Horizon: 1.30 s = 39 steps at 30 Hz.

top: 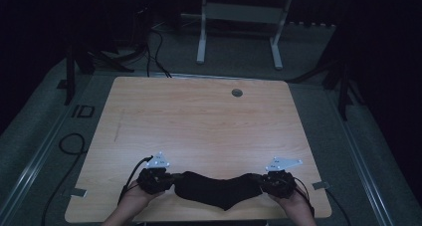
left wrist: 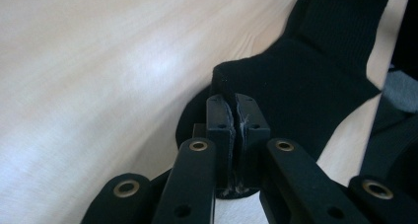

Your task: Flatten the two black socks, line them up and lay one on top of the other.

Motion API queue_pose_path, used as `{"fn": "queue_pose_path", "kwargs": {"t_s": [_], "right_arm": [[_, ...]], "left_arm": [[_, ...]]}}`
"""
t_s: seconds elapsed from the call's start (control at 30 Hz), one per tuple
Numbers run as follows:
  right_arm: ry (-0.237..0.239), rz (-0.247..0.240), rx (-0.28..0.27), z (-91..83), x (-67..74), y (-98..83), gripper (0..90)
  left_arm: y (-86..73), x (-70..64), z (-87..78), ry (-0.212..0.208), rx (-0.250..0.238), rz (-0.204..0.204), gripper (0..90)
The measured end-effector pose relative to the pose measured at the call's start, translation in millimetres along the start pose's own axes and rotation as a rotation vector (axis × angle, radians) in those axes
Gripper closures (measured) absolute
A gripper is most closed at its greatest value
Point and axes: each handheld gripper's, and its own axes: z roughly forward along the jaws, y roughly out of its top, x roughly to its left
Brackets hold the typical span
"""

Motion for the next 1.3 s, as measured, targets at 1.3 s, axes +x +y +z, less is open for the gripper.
{"fn": "queue_pose_path", "kwargs": {"t_s": [1.3], "right_arm": [[-0.056, 0.016, 0.024, 67.2, -66.8, 45.9, 80.5]], "left_arm": [[25.7, 53.7, 31.3, 0.249, -0.056, 0.001, 86.4]]}}
